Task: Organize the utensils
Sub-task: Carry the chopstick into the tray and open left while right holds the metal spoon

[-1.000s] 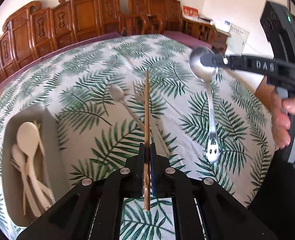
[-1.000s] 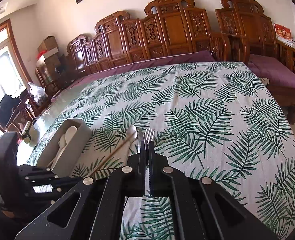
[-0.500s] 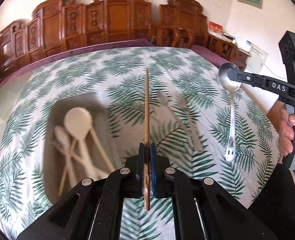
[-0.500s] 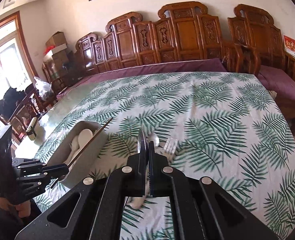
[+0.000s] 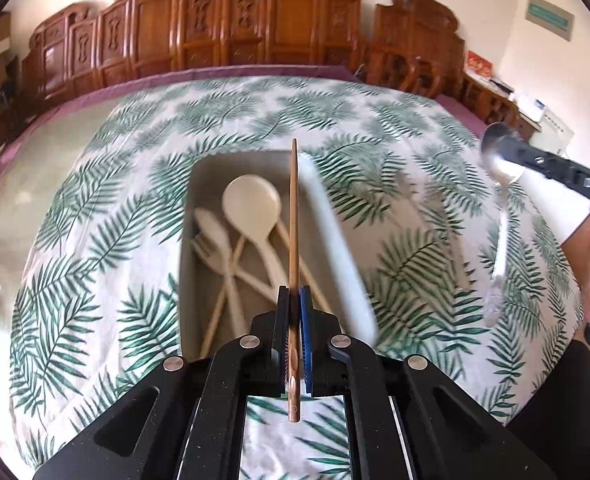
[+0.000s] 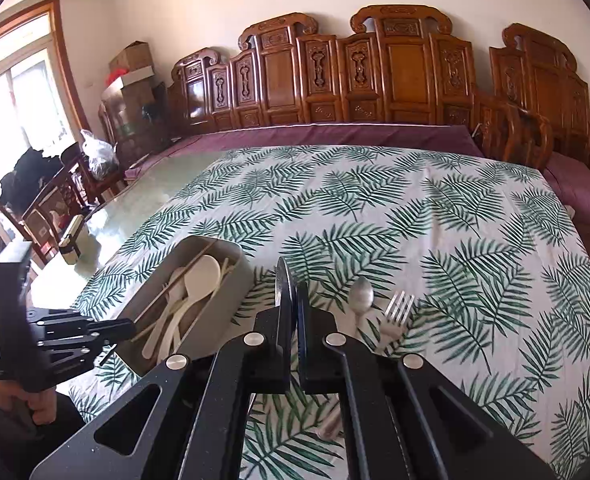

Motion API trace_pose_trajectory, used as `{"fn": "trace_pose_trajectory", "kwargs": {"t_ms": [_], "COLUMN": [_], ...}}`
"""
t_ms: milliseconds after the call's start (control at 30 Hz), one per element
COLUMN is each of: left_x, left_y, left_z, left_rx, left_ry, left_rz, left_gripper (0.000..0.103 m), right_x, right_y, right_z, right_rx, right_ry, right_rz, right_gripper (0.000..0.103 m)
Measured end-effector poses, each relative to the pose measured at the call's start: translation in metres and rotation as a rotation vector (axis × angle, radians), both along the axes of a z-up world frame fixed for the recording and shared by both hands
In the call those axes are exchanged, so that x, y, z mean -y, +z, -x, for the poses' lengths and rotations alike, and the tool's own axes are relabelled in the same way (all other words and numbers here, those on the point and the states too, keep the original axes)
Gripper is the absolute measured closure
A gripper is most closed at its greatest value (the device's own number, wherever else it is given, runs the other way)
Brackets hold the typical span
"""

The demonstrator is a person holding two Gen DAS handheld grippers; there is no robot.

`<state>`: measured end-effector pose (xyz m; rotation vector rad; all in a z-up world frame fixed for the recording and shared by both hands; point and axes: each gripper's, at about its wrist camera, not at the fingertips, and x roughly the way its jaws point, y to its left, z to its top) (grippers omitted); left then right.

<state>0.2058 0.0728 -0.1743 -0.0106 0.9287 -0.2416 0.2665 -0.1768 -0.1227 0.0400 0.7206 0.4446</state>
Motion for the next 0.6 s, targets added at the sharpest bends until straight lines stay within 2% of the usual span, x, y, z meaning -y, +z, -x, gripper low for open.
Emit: {"fn": "trace_pose_trajectory", "kwargs": {"t_ms": [167,467,533,600], "left_x": [-0.008,-0.013,-0.015,-0.018], "left_y": [-0.013,-0.02,-0.018,-0.013], "left_z": [-0.009,-0.021,-0.022,-0.021], "left_rx": [-0.041,-0.053,-0.046,-0.029], "left_ry": [0.012,0.037,0.04,0.046], "left_rz": [0.006,0.001,0.004,0.013], "left_gripper": [0.099,0.098,0.096,0.087], "right_x": [-0.016,-0.042,-0.048,-0.055], "right_y": [0.004,0.011,0.011,0.013], "right_z": [-0.003,-0.01,-0.013,-0.016], "right_rx": [0.0,0.005,0.005,0.006], "right_ry": [0.02,0.065,0.074,0.085], "right_rz": [0.012,0.011,0.006,-0.002], "right_gripper": [0.1,0.1,0.1,0.1]}}
